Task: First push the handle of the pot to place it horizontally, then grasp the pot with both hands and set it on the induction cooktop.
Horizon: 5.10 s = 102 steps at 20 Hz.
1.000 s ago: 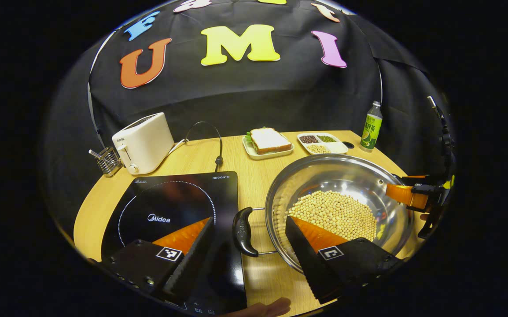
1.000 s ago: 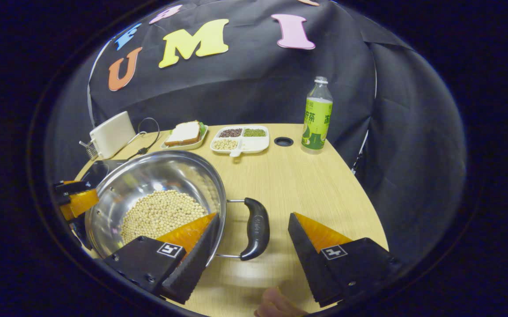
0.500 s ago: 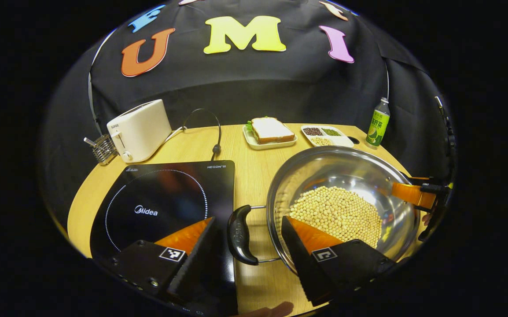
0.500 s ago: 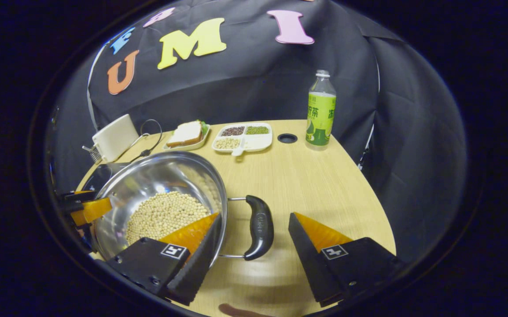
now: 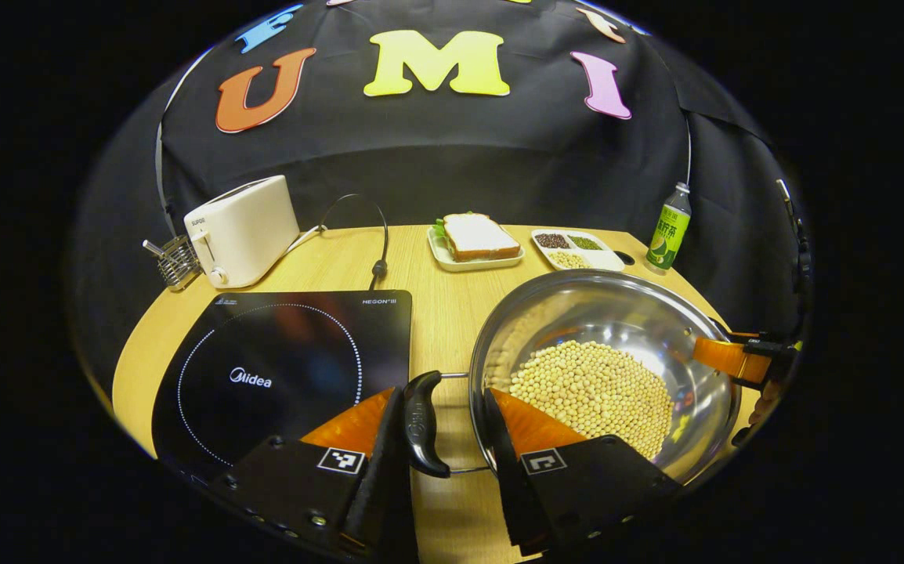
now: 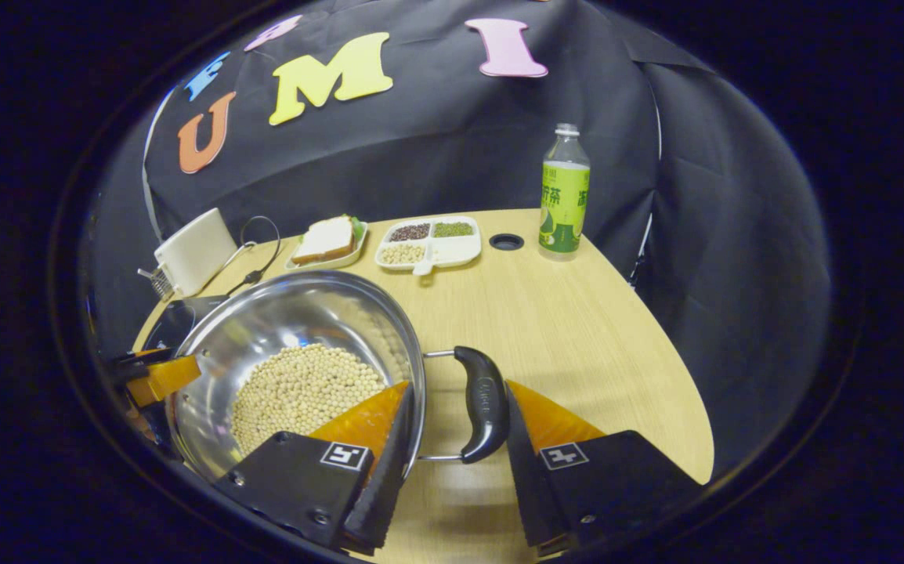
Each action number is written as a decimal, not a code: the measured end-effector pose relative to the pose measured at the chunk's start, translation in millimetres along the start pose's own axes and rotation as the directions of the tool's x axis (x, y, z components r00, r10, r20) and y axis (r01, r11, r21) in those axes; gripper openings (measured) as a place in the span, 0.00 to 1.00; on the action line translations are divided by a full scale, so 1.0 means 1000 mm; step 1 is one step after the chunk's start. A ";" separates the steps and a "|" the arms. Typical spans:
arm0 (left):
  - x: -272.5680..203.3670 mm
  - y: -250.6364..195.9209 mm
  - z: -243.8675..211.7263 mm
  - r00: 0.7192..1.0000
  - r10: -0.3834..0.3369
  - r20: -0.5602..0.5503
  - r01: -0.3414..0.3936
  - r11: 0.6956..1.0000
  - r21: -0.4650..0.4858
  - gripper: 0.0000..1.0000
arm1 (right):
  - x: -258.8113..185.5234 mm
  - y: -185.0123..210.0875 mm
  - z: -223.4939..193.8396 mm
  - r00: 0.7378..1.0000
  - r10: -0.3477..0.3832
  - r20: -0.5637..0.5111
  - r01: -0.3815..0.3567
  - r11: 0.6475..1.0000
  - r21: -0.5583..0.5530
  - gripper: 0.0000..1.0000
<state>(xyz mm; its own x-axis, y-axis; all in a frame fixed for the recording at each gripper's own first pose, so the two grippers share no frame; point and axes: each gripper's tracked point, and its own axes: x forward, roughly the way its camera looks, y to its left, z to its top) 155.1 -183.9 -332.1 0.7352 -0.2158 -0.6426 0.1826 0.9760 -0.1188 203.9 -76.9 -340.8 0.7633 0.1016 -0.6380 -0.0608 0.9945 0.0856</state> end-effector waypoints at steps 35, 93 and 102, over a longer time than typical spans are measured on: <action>-0.097 0.250 0.083 0.976 0.133 0.172 -0.116 0.987 -0.109 0.54 | -0.062 0.276 0.070 0.989 0.084 0.123 -0.073 0.994 -0.085 0.63; -0.241 0.206 0.098 0.844 0.185 0.504 -0.157 0.983 -0.099 0.95 | -0.227 0.251 0.069 0.809 0.170 0.563 -0.101 0.983 -0.152 0.96; -0.351 0.132 0.126 0.755 0.124 0.644 -0.136 0.990 -0.030 0.95 | -0.362 0.196 0.074 0.734 0.119 0.669 -0.042 0.991 -0.130 0.96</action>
<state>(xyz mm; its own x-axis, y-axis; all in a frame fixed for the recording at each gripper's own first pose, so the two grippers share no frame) 3.1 16.6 -27.3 0.9980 -0.0617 -0.0129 0.0609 0.9968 -0.0526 -36.6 79.1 -36.7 0.9831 0.1748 0.0542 -0.1757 0.9844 0.0124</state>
